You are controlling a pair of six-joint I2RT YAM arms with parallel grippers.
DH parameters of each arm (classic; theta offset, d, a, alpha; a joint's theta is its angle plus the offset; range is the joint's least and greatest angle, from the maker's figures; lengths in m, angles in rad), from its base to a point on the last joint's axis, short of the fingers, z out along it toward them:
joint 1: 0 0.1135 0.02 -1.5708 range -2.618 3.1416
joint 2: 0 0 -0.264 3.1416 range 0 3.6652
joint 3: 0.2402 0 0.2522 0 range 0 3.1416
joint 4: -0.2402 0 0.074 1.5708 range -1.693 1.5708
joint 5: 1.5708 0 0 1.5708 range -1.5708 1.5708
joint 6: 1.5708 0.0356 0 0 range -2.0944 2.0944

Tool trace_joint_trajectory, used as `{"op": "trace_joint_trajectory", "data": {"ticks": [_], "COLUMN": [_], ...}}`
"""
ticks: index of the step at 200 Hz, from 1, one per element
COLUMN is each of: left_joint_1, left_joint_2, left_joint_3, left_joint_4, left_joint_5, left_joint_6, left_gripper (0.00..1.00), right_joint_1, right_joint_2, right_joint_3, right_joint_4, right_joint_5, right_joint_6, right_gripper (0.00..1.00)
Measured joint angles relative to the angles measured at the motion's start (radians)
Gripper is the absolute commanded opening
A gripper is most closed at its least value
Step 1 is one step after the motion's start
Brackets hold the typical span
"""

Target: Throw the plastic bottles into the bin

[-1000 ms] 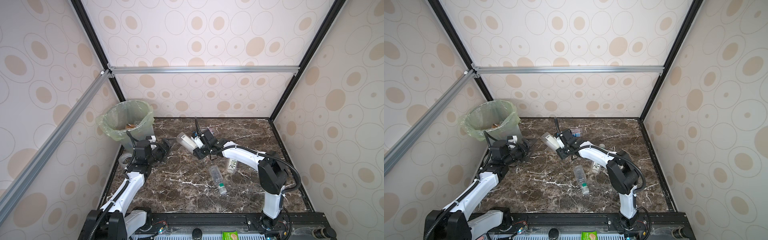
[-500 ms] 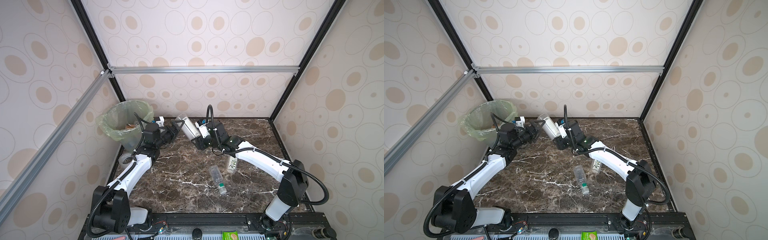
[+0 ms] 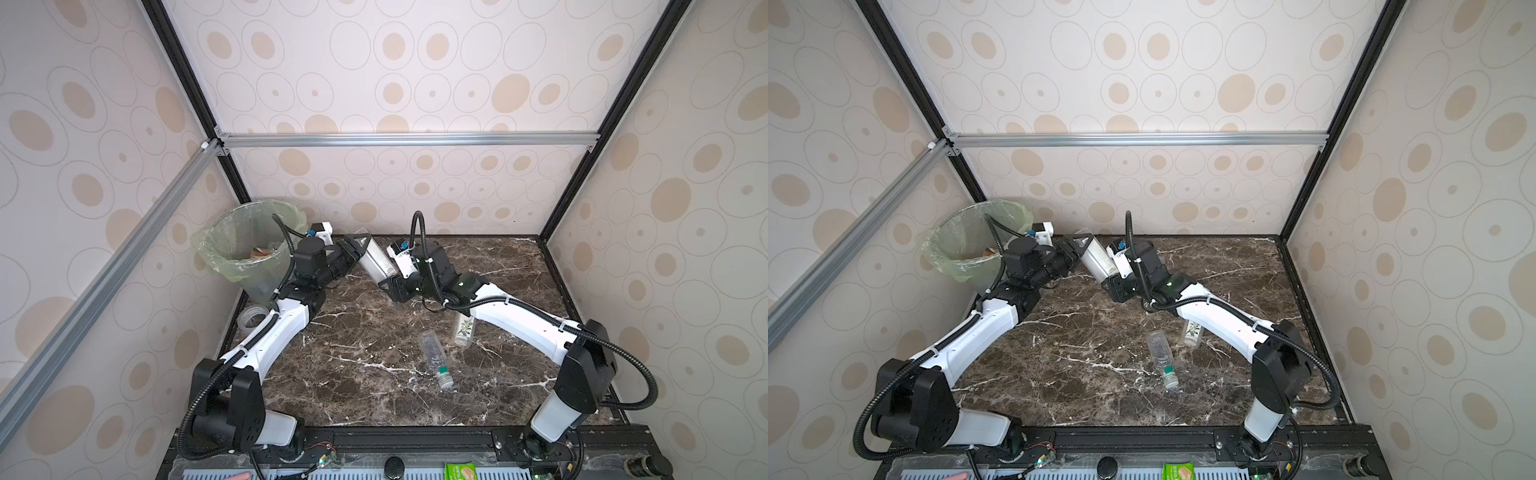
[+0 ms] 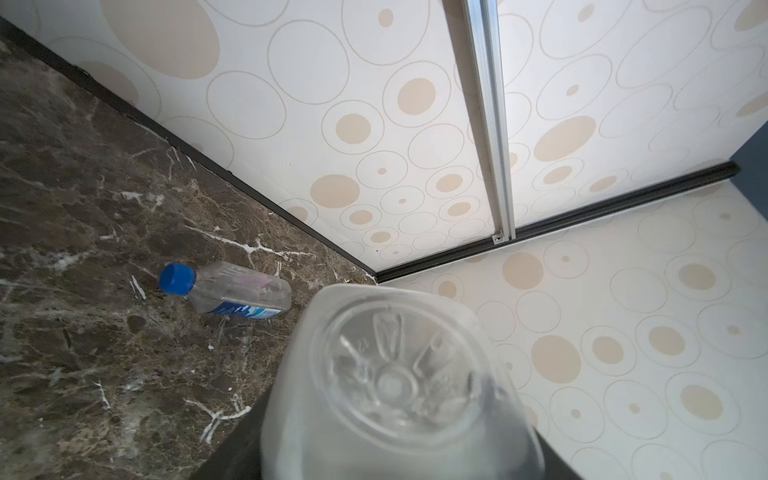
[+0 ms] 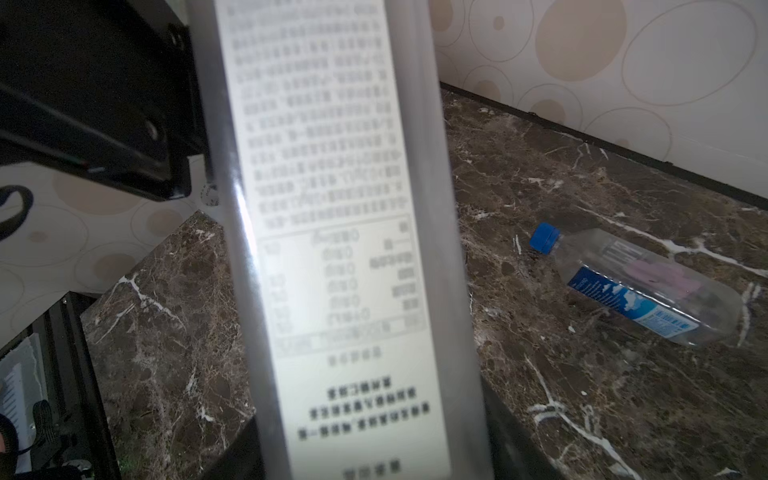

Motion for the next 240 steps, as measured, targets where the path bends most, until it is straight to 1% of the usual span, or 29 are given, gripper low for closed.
{"op": "trace_joint_trajectory", "data": {"ticks": [8, 20, 35, 48, 91, 112, 131, 161, 187, 198, 209, 240], "left_joint_1": [0.0, -0.001, 0.0, 0.003, 0.031, 0.067, 0.108, 0.169, 0.21, 0.23, 0.252, 0.314], "left_joint_2": [0.0, 0.001, 0.006, 0.017, 0.049, 0.059, 0.081, 0.121, 0.173, 0.198, 0.211, 0.224], "left_joint_3": [0.001, 0.01, 0.035, 0.064, 0.163, 0.218, 0.304, 0.475, 0.689, 0.785, 0.85, 0.961], "left_joint_4": [-0.005, -0.029, -0.069, -0.099, -0.224, -0.291, -0.369, -0.504, -0.637, -0.682, -0.707, -0.77], "left_joint_5": [-0.004, -0.008, -0.008, -0.002, -0.002, -0.004, -0.013, -0.058, -0.117, -0.137, -0.163, -0.254], "left_joint_6": [0.01, 0.027, 0.052, 0.067, 0.134, 0.175, 0.225, 0.323, 0.419, 0.455, 0.487, 0.562], "left_gripper": [0.59, 0.55, 0.52, 0.52, 0.52, 0.53, 0.53, 0.54, 0.54, 0.53, 0.53, 0.54], "right_joint_1": [0.0, 0.0, 0.0, 0.0, 0.0, 0.001, 0.001, 0.003, 0.013, 0.018, 0.026, 0.045], "right_joint_2": [0.0, 0.0, 0.0, 0.0, 0.0, -0.005, -0.021, -0.039, -0.035, -0.019, 0.006, 0.084], "right_joint_3": [0.0, 0.0, 0.004, 0.013, 0.022, 0.021, 0.017, 0.024, 0.04, 0.08, 0.137, 0.303], "right_joint_4": [0.0, -0.001, -0.004, -0.01, -0.014, -0.016, -0.015, -0.005, 0.04, 0.045, 0.055, 0.09], "right_joint_5": [-0.001, -0.003, -0.007, -0.009, -0.035, -0.039, -0.045, -0.071, -0.094, -0.106, -0.113, -0.127], "right_joint_6": [0.001, 0.004, 0.012, 0.019, 0.013, 0.013, 0.011, 0.011, 0.011, 0.01, 0.008, -0.002], "right_gripper": [0.47, 0.51, 0.6, 0.69, 0.92, 1.0, 1.0, 1.0, 1.0, 1.0, 1.0, 1.0]}}
